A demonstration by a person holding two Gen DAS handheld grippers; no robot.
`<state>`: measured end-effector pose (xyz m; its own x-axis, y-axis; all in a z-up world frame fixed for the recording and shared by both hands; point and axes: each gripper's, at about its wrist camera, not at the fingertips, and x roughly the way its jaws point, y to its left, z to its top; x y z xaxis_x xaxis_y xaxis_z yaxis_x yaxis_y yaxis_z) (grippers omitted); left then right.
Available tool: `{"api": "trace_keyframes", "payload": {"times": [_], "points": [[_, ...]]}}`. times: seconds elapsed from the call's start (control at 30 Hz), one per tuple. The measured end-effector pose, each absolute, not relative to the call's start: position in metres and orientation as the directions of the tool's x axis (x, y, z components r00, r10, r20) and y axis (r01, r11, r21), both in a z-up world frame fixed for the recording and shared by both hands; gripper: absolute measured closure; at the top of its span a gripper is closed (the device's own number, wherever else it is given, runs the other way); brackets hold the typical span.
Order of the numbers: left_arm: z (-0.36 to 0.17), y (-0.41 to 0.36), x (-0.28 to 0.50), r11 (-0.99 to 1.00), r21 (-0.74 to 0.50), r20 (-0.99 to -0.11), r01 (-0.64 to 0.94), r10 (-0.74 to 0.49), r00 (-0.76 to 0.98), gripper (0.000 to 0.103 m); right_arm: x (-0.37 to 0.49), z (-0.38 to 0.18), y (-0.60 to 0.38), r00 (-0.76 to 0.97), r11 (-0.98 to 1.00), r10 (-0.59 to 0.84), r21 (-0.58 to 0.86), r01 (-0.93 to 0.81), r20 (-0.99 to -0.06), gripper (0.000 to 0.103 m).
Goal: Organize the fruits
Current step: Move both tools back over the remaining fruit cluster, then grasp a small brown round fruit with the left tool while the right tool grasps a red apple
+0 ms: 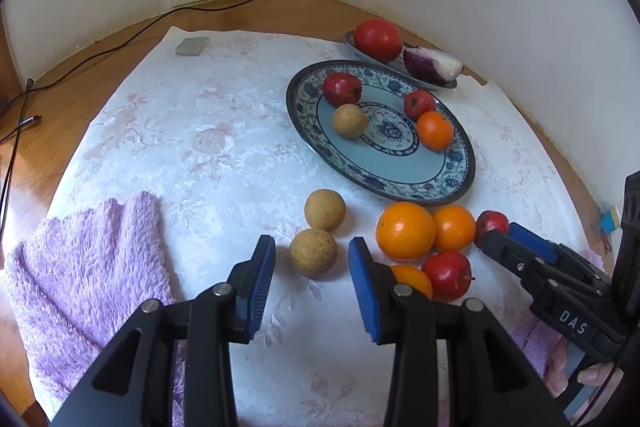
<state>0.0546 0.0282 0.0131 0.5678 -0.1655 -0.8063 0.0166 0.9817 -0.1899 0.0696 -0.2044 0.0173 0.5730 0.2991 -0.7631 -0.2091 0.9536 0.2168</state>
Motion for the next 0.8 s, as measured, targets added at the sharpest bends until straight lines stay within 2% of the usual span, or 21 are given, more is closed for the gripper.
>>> {"api": "trace_keyframes", "payload": {"times": [0.63, 0.73, 0.8], "points": [[0.0095, 0.0250, 0.0503, 0.987, -0.158, -0.786, 0.015, -0.135, 0.603, 0.066, 0.0703, 0.0162, -0.1988, 0.580, 0.960, 0.274, 0.182, -0.213, -0.767, 0.050], [0.0097, 0.0271, 0.0497, 0.987, -0.161, -0.785, 0.008, -0.133, 0.605, 0.069, 0.0704, 0.0162, -0.1990, 0.581, 0.961, 0.271, 0.181, -0.210, -0.768, 0.053], [0.0101, 0.0293, 0.0495, 0.985, -0.171, -0.784, 0.006, -0.140, 0.605, 0.070, 0.0703, 0.0162, -0.1988, 0.575, 0.955, 0.292, 0.197, -0.222, -0.765, 0.059]]}}
